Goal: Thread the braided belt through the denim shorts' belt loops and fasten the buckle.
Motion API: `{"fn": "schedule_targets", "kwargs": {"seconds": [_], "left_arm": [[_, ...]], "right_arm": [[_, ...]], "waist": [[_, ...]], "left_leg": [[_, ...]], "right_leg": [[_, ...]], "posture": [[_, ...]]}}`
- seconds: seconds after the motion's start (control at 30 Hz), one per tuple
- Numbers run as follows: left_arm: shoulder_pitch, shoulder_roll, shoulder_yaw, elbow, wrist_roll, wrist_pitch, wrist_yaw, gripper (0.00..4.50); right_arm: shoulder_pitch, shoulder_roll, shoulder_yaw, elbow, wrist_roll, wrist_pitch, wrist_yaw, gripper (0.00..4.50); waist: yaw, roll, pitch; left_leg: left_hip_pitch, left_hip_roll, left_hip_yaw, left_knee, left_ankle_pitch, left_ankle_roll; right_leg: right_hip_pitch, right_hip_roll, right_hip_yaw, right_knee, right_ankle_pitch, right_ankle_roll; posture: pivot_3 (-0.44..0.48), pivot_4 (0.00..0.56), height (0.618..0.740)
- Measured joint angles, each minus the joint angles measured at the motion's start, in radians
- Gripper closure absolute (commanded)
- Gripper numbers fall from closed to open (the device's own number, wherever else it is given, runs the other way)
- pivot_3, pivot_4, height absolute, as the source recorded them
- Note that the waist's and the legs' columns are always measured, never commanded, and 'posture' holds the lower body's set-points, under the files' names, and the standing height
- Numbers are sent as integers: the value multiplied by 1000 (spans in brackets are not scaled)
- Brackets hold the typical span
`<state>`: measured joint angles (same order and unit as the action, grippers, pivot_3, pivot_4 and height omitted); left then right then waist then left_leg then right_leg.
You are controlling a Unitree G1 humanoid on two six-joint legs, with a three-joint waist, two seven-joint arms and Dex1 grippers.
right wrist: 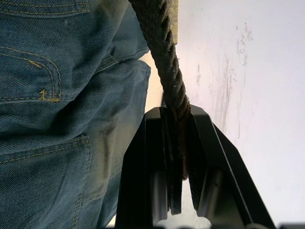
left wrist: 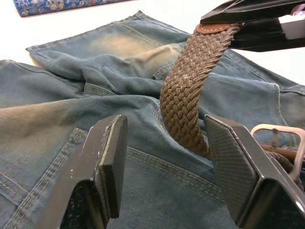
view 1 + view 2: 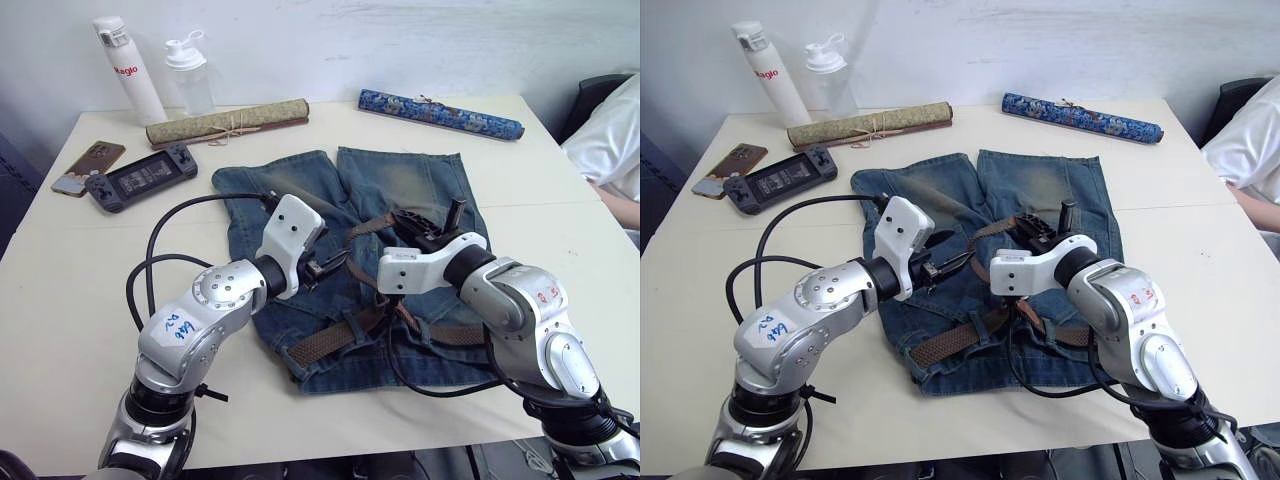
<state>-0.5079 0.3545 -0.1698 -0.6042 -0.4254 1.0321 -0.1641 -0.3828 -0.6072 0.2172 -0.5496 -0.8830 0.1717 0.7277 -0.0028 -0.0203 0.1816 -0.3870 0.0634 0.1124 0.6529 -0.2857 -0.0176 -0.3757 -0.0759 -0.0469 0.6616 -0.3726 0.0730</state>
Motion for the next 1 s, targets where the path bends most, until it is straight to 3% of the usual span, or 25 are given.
{"fn": "schedule_targets", "kwargs": {"seconds": [0.4, 0.43, 0.5, 0.67, 1.0], "left_arm": [[6, -33, -7, 69, 10, -9, -45, 1666], [6, -34, -7, 69, 11, -9, -47, 2056], [6, -35, -8, 70, 15, -9, -48, 2183], [8, -39, -13, 80, 26, -20, -53, 4341], [9, -64, -14, 108, 39, -43, -69, 4488]], "right_arm": [[-7, 18, 0, -2, -2, 0, -8, 4500], [-7, 20, 0, -3, -2, 0, -8, 4500], [-7, 22, 0, -4, -3, 0, -8, 4500], [-7, 29, 0, -22, -8, 2, -8, 4500], [-6, 54, -11, -25, -6, 6, -8, 4500]], "waist": [[-1, 0, 0], [-1, 0, 0], [-1, 0, 0], [-1, 0, 0], [-1, 0, 0]], "left_leg": [[0, 0, 0, 0, 0, 0], [0, 0, 0, 0, 0, 0], [0, 0, 0, 0, 0, 0], [0, 0, 0, 0, 0, 0], [0, 0, 0, 0, 0, 0]], "right_leg": [[0, 0, 0, 0, 0, 0], [0, 0, 0, 0, 0, 0], [0, 0, 0, 0, 0, 0], [0, 0, 0, 0, 0, 0], [0, 0, 0, 0, 0, 0]], "posture": [[0, 150, 737], [0, 150, 737], [0, 150, 737], [0, 150, 737], [0, 150, 737]]}}
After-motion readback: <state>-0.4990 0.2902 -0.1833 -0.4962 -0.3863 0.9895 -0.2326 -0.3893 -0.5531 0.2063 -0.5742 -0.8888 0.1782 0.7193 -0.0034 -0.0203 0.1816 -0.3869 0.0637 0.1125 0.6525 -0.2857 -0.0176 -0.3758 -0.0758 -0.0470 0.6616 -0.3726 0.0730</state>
